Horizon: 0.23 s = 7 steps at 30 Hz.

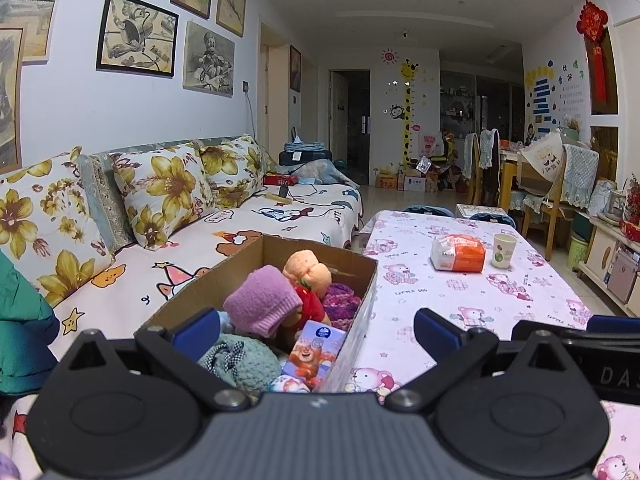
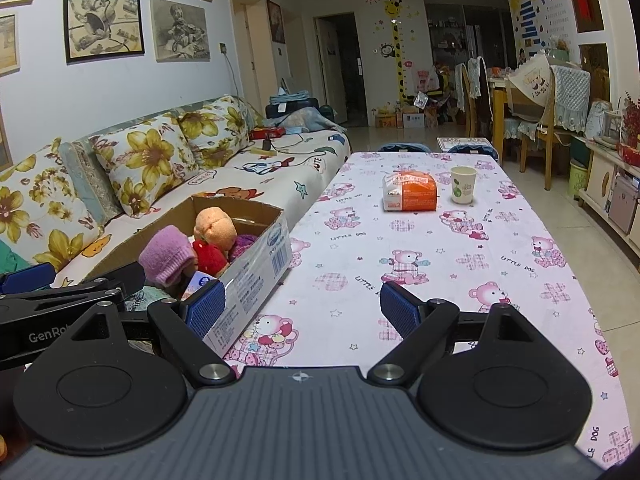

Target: Organize soft objects

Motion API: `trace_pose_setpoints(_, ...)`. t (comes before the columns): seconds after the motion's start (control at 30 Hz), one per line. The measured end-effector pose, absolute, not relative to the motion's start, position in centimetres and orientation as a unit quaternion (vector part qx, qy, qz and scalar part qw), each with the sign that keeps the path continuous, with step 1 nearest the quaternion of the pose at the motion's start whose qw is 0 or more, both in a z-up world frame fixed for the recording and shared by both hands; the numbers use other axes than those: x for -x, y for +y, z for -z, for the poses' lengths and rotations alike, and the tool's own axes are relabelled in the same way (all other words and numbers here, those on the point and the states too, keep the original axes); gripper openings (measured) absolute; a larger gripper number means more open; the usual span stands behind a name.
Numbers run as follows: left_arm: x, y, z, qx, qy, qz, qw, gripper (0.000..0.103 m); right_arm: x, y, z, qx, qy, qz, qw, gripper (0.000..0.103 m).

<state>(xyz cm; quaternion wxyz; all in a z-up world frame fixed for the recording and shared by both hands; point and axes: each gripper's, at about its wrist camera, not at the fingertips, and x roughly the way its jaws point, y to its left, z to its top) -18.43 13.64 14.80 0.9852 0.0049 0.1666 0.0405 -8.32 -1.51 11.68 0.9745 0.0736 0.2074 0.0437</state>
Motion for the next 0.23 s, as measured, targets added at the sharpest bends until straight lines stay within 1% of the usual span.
trace_pose_setpoints(0.23,17.0,12.4,-13.9,-0.008,0.183,-0.036,0.982,0.102,7.8,-2.5,-10.9,-0.09,0.216,-0.041,0.971,0.103)
